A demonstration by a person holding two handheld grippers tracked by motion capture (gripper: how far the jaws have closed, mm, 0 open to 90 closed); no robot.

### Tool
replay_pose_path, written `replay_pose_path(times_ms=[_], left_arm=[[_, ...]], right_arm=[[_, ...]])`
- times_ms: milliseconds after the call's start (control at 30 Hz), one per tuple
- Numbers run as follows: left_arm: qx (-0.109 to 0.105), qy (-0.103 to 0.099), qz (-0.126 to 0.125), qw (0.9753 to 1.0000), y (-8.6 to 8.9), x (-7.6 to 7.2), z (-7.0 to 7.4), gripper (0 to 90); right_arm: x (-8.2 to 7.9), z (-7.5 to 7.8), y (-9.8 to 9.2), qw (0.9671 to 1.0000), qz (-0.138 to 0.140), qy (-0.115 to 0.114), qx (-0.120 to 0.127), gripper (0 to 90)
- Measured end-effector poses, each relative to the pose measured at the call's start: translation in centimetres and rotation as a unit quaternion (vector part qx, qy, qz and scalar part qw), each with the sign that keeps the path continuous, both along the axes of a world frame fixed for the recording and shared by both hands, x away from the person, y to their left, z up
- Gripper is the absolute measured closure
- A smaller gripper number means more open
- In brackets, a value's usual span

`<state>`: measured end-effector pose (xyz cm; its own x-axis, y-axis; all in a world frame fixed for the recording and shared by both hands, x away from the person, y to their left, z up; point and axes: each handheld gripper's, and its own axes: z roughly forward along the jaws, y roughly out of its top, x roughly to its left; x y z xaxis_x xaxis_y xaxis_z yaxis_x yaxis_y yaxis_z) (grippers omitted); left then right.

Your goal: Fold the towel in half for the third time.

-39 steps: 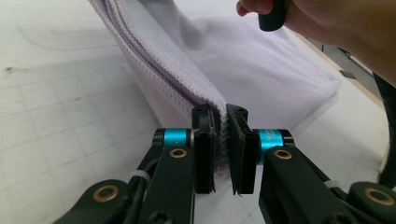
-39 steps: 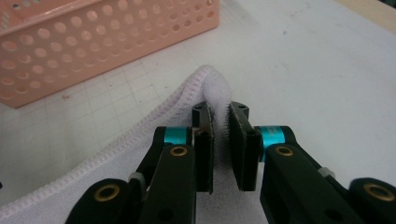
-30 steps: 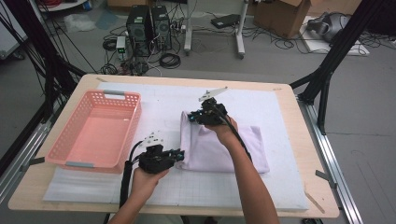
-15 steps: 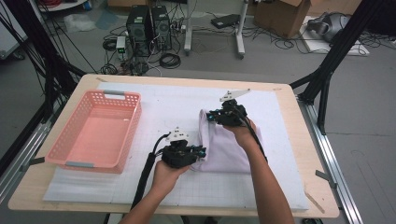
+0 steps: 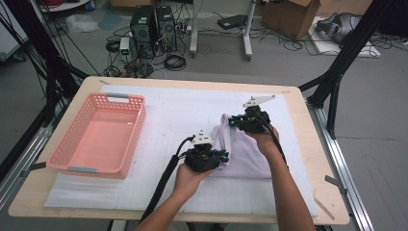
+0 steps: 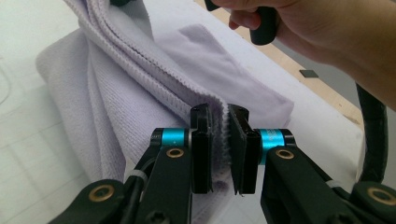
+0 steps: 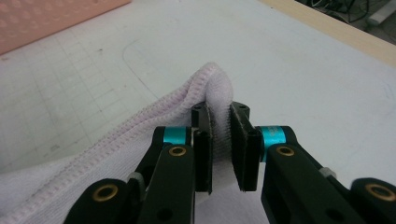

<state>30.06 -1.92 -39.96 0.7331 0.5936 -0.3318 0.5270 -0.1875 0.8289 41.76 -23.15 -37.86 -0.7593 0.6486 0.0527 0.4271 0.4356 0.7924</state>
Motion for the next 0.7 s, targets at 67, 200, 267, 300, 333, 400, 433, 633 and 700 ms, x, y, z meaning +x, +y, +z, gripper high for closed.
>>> replay_pose_path(times_ms=[67, 200, 267, 300, 333, 400, 433, 633, 700], left_arm=[[0.001, 0.000, -0.002, 1.0000, -0.6, 0.1, 0.0, 80.1], [0.005, -0.002, -0.006, 1.0000, -1.8, 0.2, 0.0, 79.7], [0.006, -0.004, -0.006, 1.0000, -2.1, 0.1, 0.0, 77.5], [0.005, -0.005, -0.007, 1.0000, -2.1, 0.1, 0.0, 74.6], [0.005, -0.006, -0.009, 0.9999, -2.1, 0.1, 0.0, 70.5], [0.008, -0.013, -0.012, 0.9998, -1.9, 0.0, 0.1, 60.1], [0.010, -0.019, -0.005, 0.9998, -1.7, -0.1, 0.3, 55.7], [0.006, -0.050, 0.014, 0.9986, 0.0, -0.6, 1.3, 44.1], [0.002, -0.057, 0.021, 0.9982, 0.9, -0.6, 1.5, 43.0]], right_arm=[[0.0, -0.1, -0.4, 1.0000, -0.005, 0.002, 0.000, 80.1], [0.0, -0.3, -1.0, 0.9999, -0.010, 0.001, -0.008, 80.1], [-0.1, -0.4, -1.4, 0.9998, -0.011, -0.001, -0.014, 80.1], [-0.1, -0.4, -1.6, 0.9998, -0.013, -0.001, -0.016, 80.1], [-0.1, -0.4, -1.8, 0.9998, -0.014, -0.002, -0.017, 80.1], [-0.2, -0.5, -2.2, 0.9997, -0.017, -0.003, -0.020, 80.1], [-0.3, -0.6, -2.5, 0.9996, -0.018, -0.005, -0.023, 80.1], [-0.5, -0.8, -3.2, 0.9990, -0.024, -0.012, -0.035, 80.1], [-0.5, -0.9, -3.5, 0.9989, -0.028, -0.012, -0.036, 80.1]])
